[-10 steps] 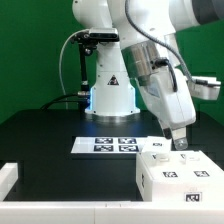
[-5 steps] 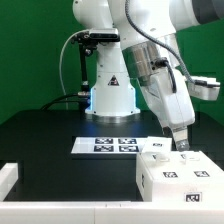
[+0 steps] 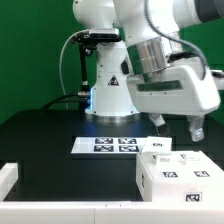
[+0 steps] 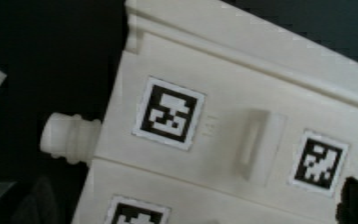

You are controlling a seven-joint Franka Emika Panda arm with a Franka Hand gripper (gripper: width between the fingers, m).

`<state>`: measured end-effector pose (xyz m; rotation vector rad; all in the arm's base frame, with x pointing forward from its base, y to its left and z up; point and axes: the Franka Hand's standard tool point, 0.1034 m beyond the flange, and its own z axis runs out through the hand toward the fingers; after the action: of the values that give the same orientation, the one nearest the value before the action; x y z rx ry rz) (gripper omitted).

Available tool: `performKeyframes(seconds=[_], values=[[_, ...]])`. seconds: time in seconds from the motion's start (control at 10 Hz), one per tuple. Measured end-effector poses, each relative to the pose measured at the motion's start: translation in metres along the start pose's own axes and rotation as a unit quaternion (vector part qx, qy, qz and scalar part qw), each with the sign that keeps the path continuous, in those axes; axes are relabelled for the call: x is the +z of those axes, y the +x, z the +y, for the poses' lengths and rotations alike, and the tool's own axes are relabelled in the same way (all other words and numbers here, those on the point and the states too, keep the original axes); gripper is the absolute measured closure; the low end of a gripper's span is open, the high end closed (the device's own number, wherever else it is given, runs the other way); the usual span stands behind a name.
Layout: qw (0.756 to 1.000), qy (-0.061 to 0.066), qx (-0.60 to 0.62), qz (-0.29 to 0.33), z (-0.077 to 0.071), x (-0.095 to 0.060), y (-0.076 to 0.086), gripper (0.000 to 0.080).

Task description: Assemble cabinet

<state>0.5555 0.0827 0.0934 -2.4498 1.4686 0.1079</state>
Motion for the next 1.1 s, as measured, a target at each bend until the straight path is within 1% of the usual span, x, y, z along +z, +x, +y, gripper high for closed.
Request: performKeyframes(seconds=[0.1, 0.2, 0.3, 0.4, 0.5, 0.6, 0.7, 0.8, 0.9, 1.1], values=[[1.000, -0.006, -0.009, 0.013, -0.001, 0.000, -0.007, 0.0003], [0.998, -0.007, -0.066, 0.013, 0.000, 0.001, -0.003, 0.0003], [0.996, -0.007, -0.093, 0.014, 0.001, 0.000, -0.001, 0.0003], [0.985, -0.007, -0.172, 0.027, 0.002, 0.001, 0.000, 0.0003], [0.966, -0.008, -0.255, 0.046, 0.009, 0.003, -0.005, 0.0003], [0.946, -0.012, -0.320, 0.057, 0.015, 0.004, -0.009, 0.0003], [0.915, -0.017, -0.396, 0.071, 0.020, 0.005, -0.011, 0.0003], [0.894, -0.020, -0.440, 0.087, 0.025, 0.004, -0.007, 0.0003], [0.885, -0.022, -0.454, 0.099, 0.028, 0.003, -0.005, 0.0003], [0.854, -0.033, -0.510, 0.097, 0.029, 0.003, -0.003, 0.0003]])
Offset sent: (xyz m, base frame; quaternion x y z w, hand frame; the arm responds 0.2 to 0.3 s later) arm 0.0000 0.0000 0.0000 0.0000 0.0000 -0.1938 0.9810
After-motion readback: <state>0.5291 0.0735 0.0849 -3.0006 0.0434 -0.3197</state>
